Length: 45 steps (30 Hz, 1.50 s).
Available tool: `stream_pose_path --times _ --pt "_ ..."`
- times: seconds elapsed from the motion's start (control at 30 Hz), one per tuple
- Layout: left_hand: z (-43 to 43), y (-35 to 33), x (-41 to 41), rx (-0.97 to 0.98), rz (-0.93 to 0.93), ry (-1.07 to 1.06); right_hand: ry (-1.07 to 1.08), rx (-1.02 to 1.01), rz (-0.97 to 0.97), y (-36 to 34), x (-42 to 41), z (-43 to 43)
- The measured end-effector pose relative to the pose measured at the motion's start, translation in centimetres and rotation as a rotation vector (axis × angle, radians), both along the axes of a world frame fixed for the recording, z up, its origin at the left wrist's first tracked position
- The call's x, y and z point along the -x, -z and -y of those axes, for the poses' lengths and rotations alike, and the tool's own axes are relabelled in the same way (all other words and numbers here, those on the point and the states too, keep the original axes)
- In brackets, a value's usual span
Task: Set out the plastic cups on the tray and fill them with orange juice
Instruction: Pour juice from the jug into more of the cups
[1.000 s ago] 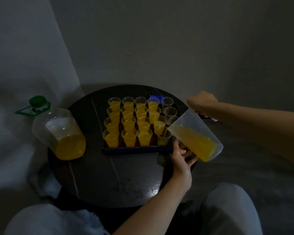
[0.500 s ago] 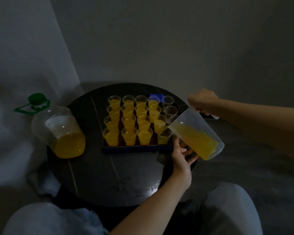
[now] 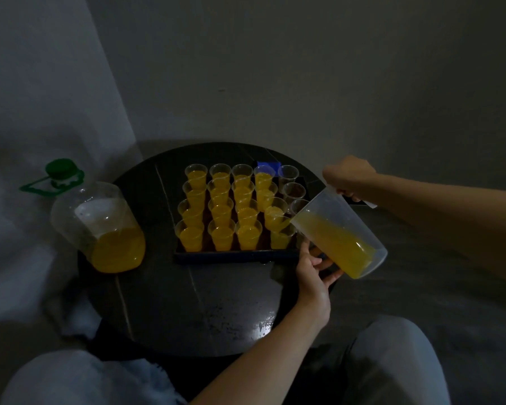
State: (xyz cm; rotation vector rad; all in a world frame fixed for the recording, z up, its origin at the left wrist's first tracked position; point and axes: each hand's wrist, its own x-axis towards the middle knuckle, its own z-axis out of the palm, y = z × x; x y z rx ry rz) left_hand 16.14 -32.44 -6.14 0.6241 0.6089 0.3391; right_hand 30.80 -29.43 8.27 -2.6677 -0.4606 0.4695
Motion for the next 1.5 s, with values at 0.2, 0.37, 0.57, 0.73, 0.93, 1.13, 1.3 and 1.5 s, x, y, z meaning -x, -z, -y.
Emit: stream_pose_path --times 0.2,0.37,0.57,0.73,0.93,1.13,1.3,1.5 --pt "0.1 -0.09 0.01 0.001 -0.002 0.005 0.004 0.003 0.0 -0.01 -0.16 -0.02" --pt "0.16 -0.16 -0.07 0.001 -0.004 -0.001 -0.02 -0.003 -0.007 -0.11 0.05 0.13" --pt "0.01 -0.34 -0.21 0.001 -0.005 0.002 0.013 0.014 0.016 -0.14 -0.1 -0.05" --pt "0.09 -0.37 -0.2 0.0 -0.002 0.0 0.014 0.013 0.023 0.03 -0.09 -0.04" --pt "0.19 -0.24 -0.23 0.003 -0.01 0.001 0.0 0.006 0.004 0.11 -0.2 0.05" --pt "0.18 -0.14 -0.28 -0.01 -0.014 0.006 -0.008 0.01 0.004 -0.07 -0.06 -0.01" --pt "0.09 -0.24 -0.28 -0.01 -0.017 0.005 0.008 0.002 0.025 0.14 -0.19 0.02" --pt "-0.17 -0.06 -0.3 -0.05 -0.015 0.013 0.027 -0.022 0.049 0.4 -0.43 0.16"
